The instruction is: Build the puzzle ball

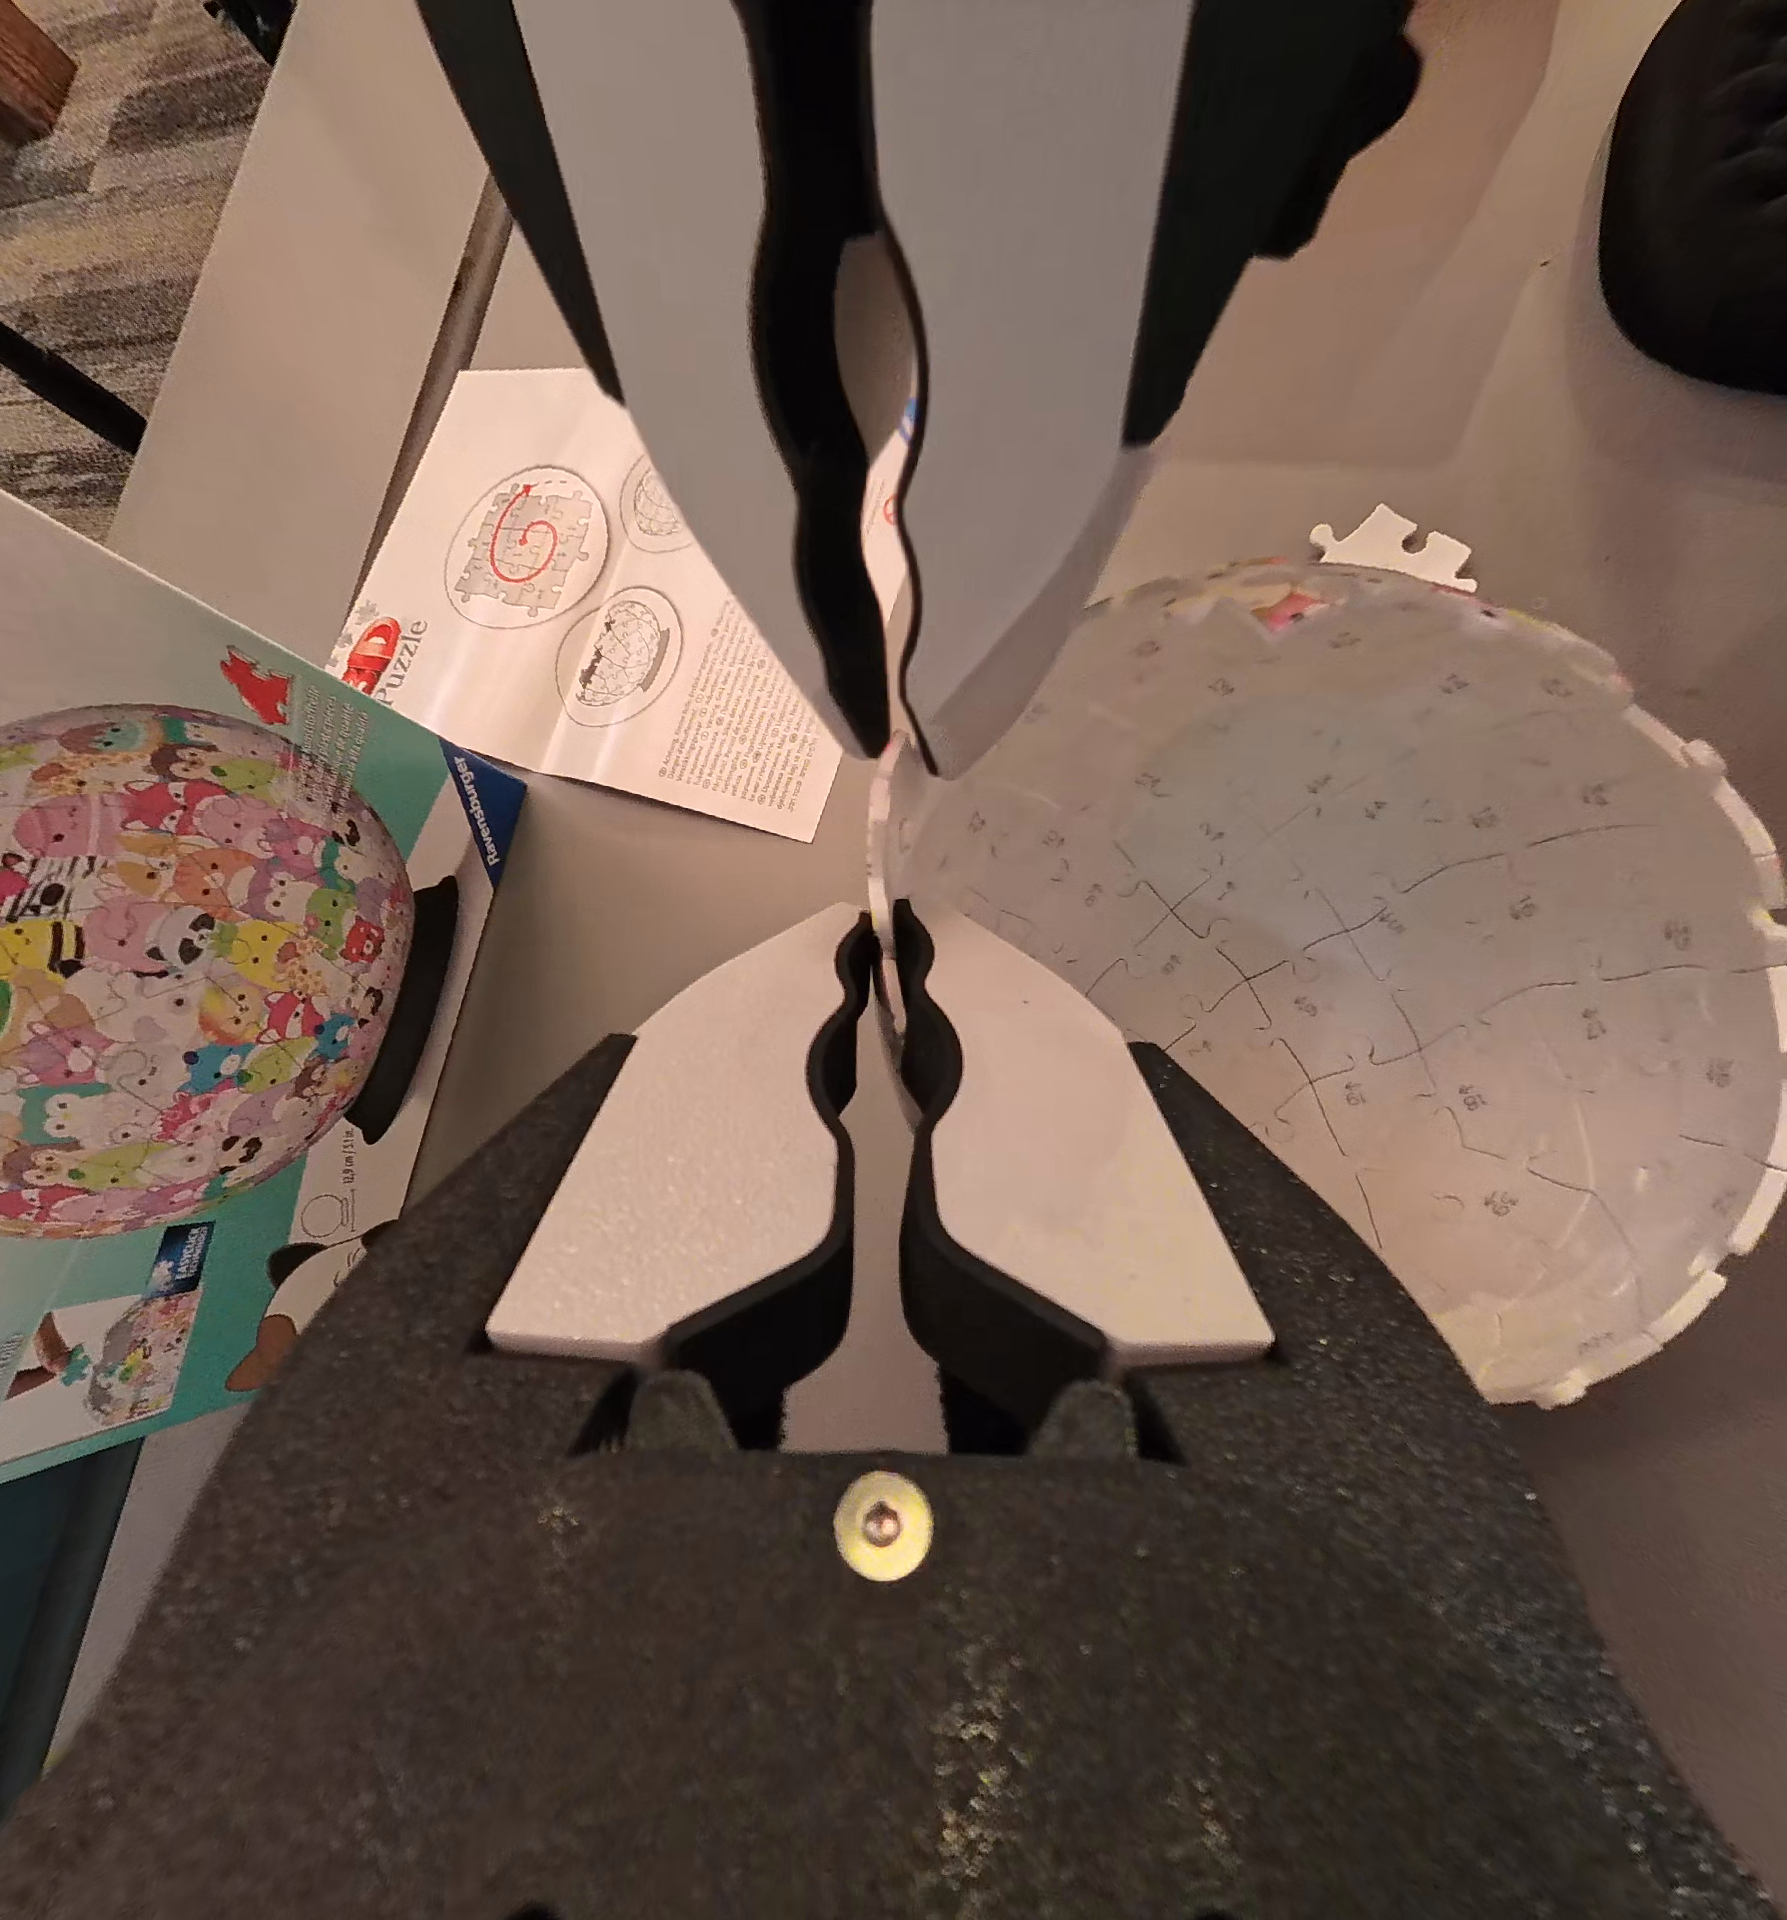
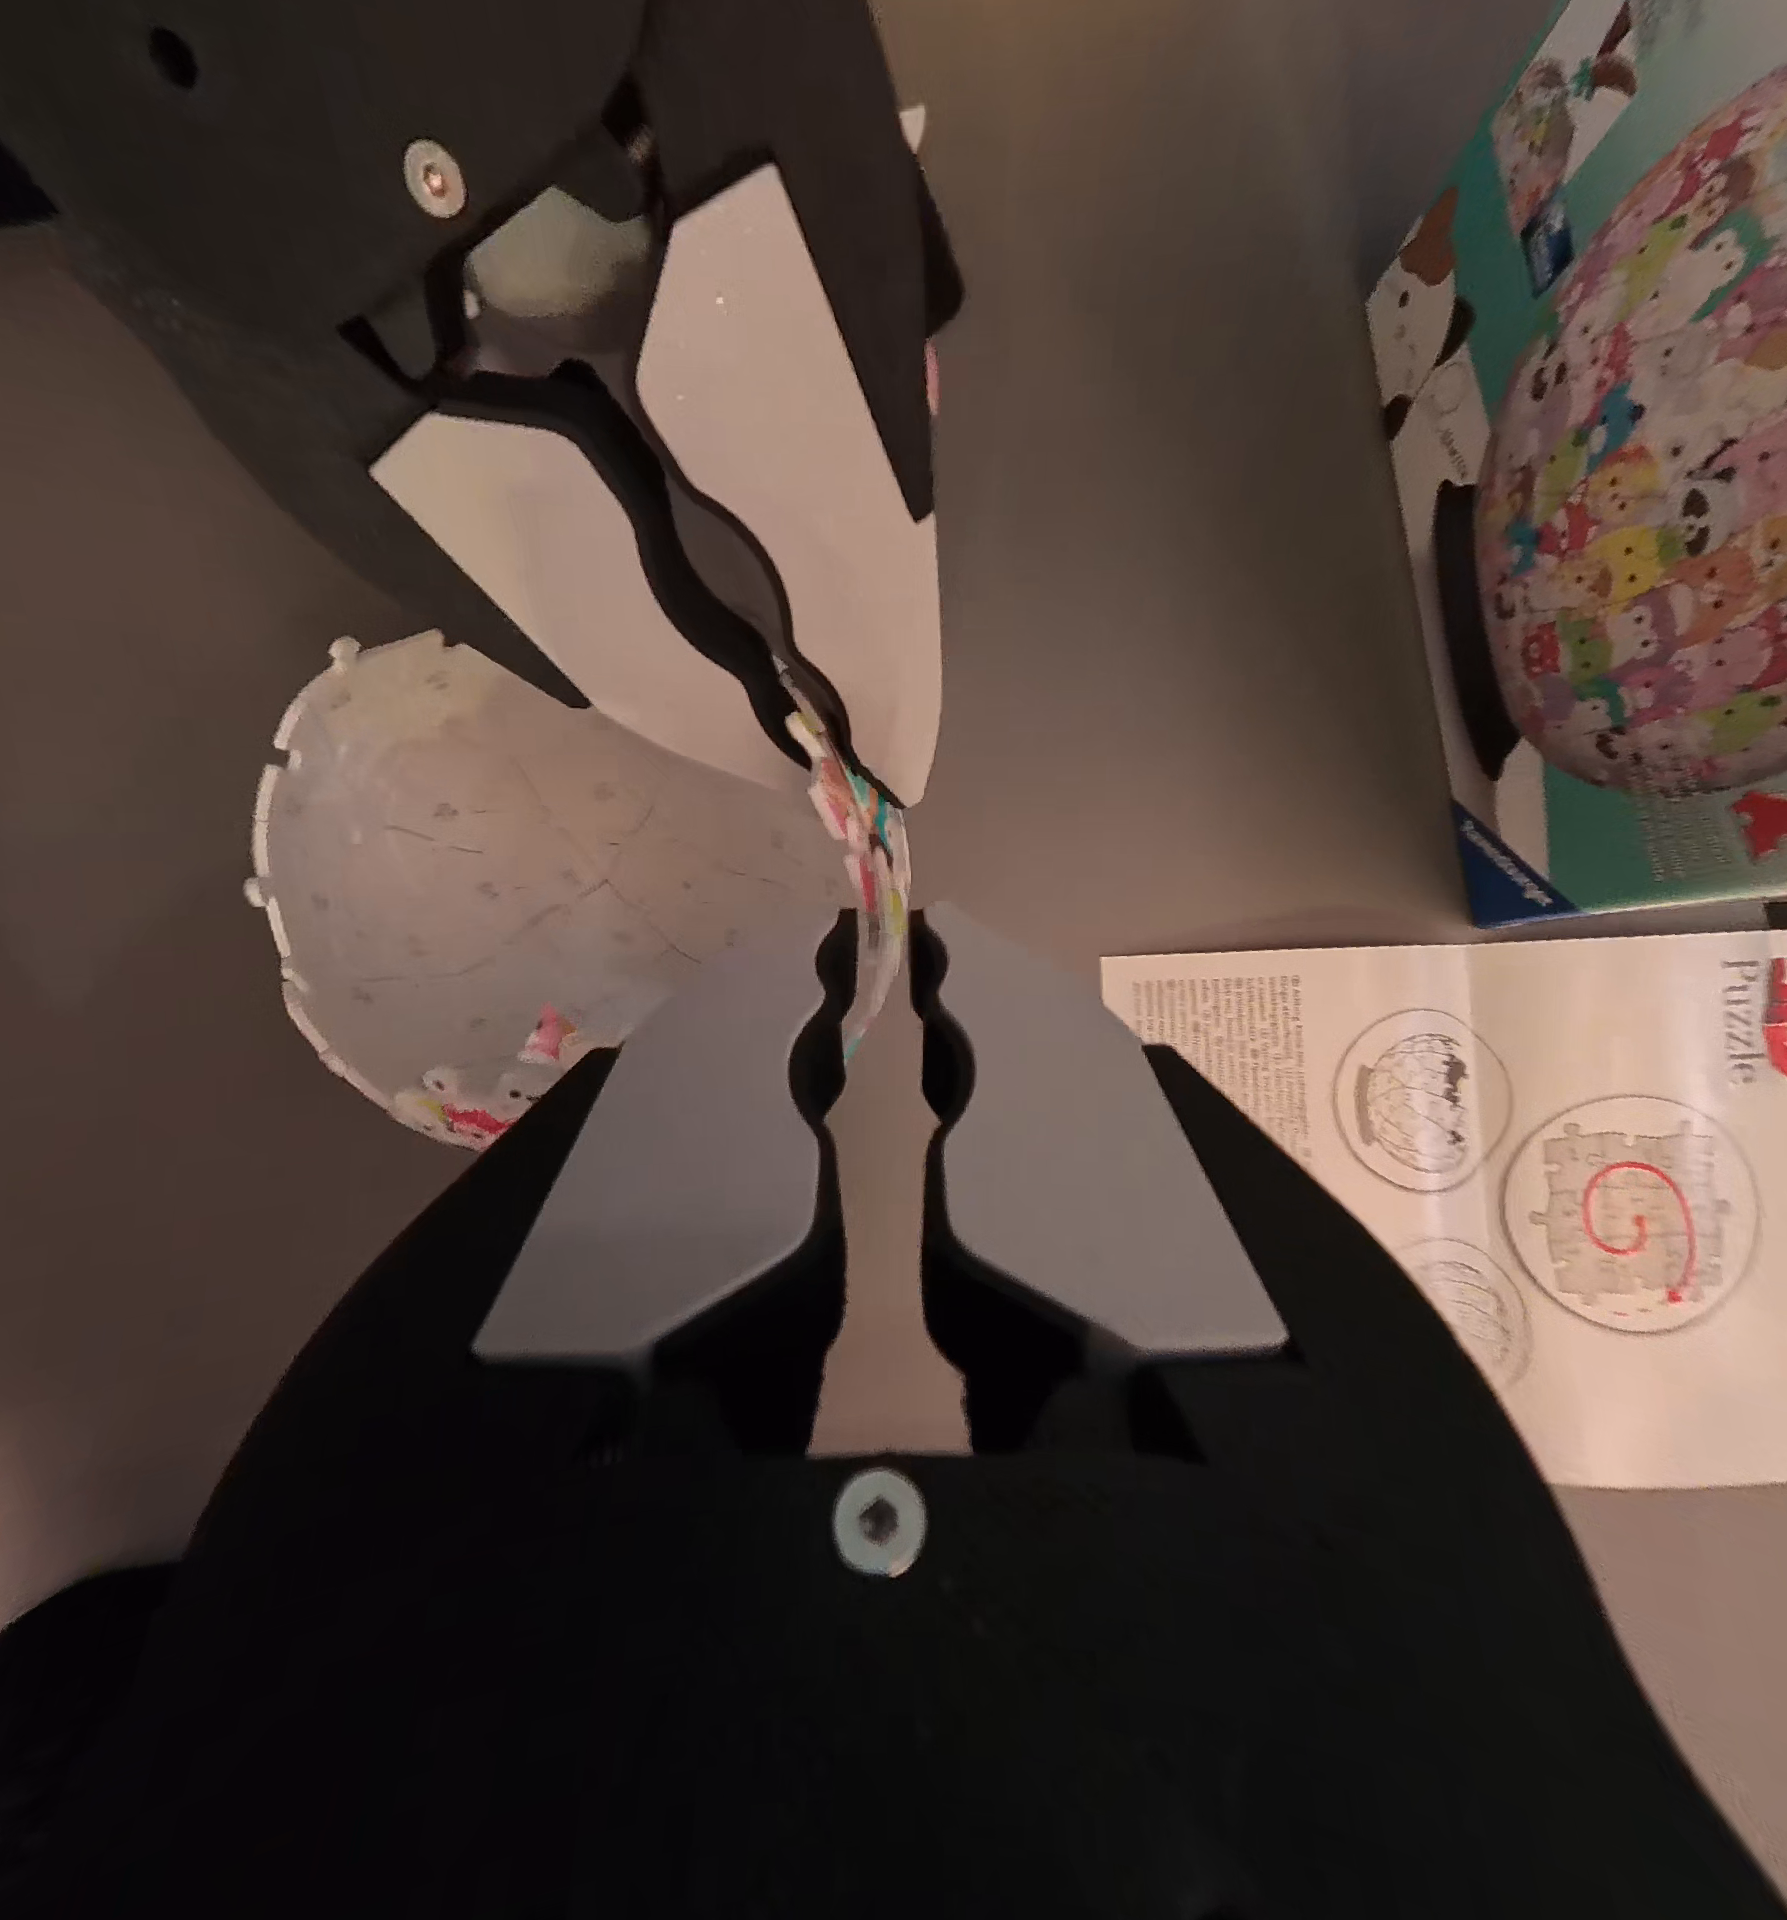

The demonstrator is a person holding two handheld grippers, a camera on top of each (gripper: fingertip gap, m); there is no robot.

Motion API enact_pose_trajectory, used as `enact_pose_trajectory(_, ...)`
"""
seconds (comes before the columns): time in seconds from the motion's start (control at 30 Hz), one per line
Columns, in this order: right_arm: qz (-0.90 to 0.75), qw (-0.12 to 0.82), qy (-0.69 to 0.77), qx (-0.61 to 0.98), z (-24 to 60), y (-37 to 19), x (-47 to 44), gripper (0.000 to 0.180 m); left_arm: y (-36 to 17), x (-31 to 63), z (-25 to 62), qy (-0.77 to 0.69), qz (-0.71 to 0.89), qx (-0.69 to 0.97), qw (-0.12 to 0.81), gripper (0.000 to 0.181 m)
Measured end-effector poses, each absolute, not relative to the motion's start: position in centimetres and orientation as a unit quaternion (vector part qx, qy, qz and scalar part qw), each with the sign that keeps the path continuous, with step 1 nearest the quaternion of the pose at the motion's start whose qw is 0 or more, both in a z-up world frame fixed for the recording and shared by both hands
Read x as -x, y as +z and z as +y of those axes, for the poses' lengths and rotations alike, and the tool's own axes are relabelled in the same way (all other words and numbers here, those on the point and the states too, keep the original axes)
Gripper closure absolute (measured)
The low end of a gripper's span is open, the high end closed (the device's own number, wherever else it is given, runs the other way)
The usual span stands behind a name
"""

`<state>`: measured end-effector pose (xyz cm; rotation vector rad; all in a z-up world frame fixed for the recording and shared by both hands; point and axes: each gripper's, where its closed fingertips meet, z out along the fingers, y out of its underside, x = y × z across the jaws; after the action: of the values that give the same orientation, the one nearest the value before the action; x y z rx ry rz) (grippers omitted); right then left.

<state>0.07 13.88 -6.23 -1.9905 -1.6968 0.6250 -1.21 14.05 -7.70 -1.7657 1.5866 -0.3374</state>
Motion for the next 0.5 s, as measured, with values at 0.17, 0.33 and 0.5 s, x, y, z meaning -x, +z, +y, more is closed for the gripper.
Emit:
enact_pose_trajectory(0.17,-0.585,0.183,0.271,0.742,13.59,-6.34,0.08,0.177,-7.69,1.14,13.97,-0.133,0.617,0.685,0.364,0.178)
enact_pose_trajectory(0.33,-0.537,0.131,0.308,0.774,13.41,-6.34,-0.06,0.176,-7.68,1.0,13.88,-0.13,0.62,0.682,0.365,0.178)
enact_pose_trajectory(0.5,-0.498,0.068,0.358,0.786,13.2,-6.31,-0.25,0.176,-7.63,0.78,13.8,-0.132,0.622,0.68,0.365,0.177)
